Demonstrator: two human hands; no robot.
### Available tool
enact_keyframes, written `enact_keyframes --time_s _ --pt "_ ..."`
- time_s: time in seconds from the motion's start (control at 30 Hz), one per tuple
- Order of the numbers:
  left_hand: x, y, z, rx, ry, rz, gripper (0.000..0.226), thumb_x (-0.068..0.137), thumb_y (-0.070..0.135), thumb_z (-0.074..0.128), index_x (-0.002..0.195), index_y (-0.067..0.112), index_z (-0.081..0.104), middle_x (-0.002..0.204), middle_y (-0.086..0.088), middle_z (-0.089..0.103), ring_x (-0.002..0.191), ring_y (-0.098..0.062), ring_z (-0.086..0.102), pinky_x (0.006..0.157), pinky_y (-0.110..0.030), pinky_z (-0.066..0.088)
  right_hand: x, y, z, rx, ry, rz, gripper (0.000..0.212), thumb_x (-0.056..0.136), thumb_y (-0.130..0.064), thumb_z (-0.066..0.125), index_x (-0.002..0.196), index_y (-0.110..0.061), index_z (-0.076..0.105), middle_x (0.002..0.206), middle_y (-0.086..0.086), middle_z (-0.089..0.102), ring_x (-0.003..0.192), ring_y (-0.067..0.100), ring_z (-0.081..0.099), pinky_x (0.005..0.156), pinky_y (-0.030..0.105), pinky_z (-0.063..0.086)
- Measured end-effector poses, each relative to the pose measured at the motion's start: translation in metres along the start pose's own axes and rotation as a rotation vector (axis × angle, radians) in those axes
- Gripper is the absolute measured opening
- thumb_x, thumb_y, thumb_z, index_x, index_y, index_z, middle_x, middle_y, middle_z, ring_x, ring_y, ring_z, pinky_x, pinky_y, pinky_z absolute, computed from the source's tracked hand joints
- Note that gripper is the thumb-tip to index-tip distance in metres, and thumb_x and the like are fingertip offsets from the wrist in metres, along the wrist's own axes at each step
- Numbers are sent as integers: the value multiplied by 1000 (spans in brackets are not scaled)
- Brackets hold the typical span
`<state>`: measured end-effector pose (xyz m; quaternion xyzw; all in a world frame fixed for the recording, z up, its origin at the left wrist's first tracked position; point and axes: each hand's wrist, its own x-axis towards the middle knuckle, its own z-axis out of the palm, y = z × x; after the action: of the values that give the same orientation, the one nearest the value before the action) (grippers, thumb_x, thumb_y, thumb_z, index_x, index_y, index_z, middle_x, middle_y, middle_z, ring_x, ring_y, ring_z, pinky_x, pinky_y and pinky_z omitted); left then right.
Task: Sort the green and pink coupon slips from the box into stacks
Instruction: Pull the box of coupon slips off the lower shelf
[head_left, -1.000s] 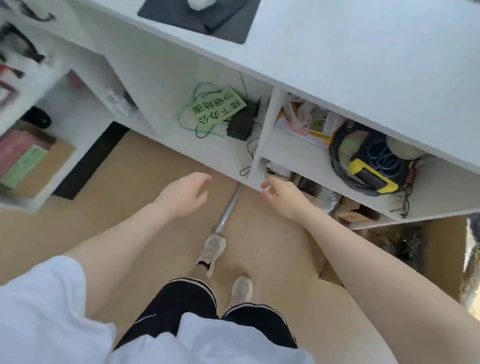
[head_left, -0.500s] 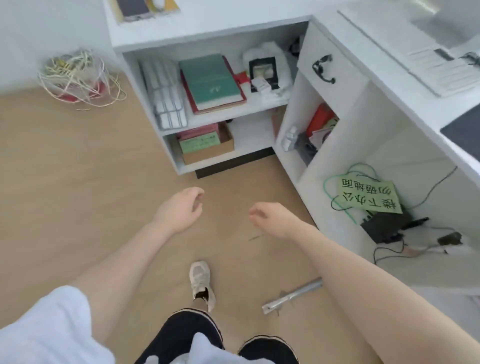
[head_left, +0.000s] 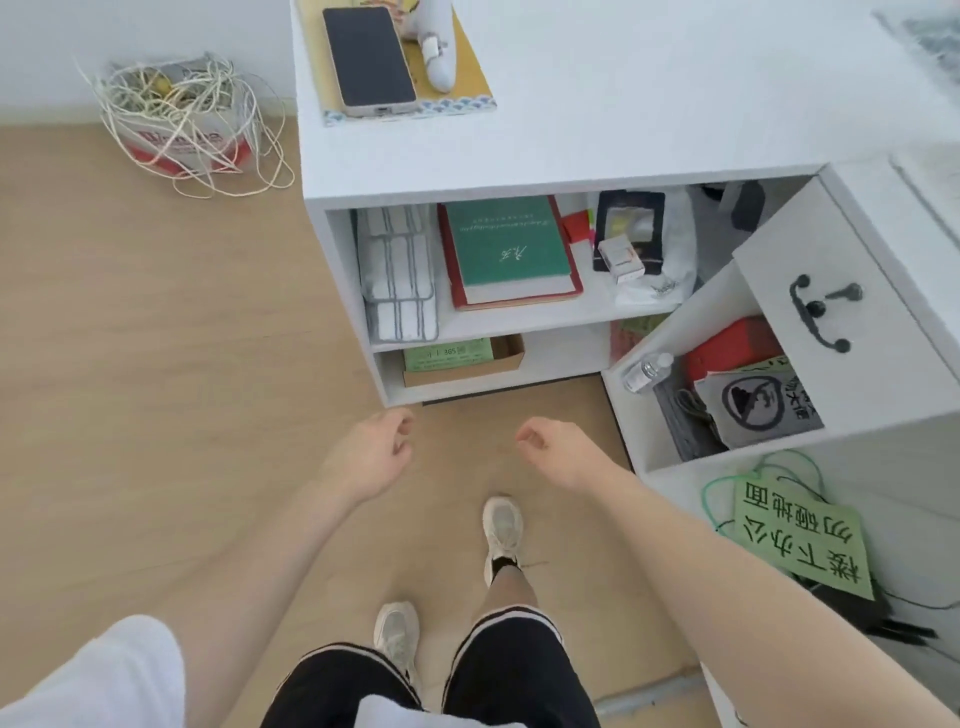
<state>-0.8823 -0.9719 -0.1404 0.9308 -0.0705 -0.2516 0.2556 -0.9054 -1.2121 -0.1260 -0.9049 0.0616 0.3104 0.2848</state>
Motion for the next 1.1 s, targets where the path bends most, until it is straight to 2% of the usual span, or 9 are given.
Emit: enact_keyframes --time_s 0.17,0.27,0.33,0.57,0.67,0.77,0.87,1.0,1.1 --pt "79 0 16 -145 39 -113 35 91 16 50 125 10 47 120 -5 59 89 -22 57 80 -26 41 98 24 -33 -52 -67 -4 29 95 -21 43 119 -12 56 121 7 60 111 22 55 89 27 41" --pt "139 -13 40 -146 71 -171 36 91 18 51 126 10 47 118 -3 59 82 -18 51 79 -24 39 170 45 -38 -51 -44 -17 23 95 -24 43 107 -13 59 115 8 62 103 22 57 88 31 46" --pt "174 -24 63 -193 64 -207 37 92 14 50 128 5 46 120 -7 57 85 -20 50 80 -24 36 209 59 -30 -57 3 -9 25 96 -25 40 98 -10 59 106 12 64 95 24 58 83 34 48" --pt "291 -113 163 -194 207 -302 29 91 11 49 115 -3 55 117 -11 61 104 -36 55 85 -33 42 327 133 52 -39 167 25 28 97 -23 39 108 -8 59 108 13 64 95 29 60 82 35 50" --pt "336 -153 197 -144 343 -324 19 92 13 46 100 -1 56 114 -17 61 101 -37 55 76 -33 40 375 163 87 -80 334 121 27 94 -19 39 109 -8 58 106 14 63 95 33 60 76 35 49" --pt "362 -172 220 -189 495 -390 27 95 20 44 110 -2 47 103 -23 58 94 -40 55 68 -36 39 414 184 106 -64 507 135 22 92 -16 40 109 -7 52 105 14 61 94 36 59 72 35 45" --pt "374 -180 235 -205 540 -464 35 97 28 41 113 -4 43 103 -25 58 94 -41 55 68 -39 40 440 197 113 69 655 153 24 96 -23 39 110 -4 47 106 16 61 94 38 58 70 36 42" --pt "387 -188 236 -272 539 -537 44 96 35 39 114 -4 43 108 -27 57 98 -42 54 76 -42 43 462 205 112 208 661 197 28 96 -26 40 112 -4 43 112 16 57 97 38 57 76 40 45" --pt "404 -192 238 -270 536 -571 40 94 35 42 109 -2 49 102 -23 59 92 -39 56 74 -39 45 485 214 103 157 636 204 26 95 -24 41 110 -4 47 107 17 59 92 36 57 70 36 44"
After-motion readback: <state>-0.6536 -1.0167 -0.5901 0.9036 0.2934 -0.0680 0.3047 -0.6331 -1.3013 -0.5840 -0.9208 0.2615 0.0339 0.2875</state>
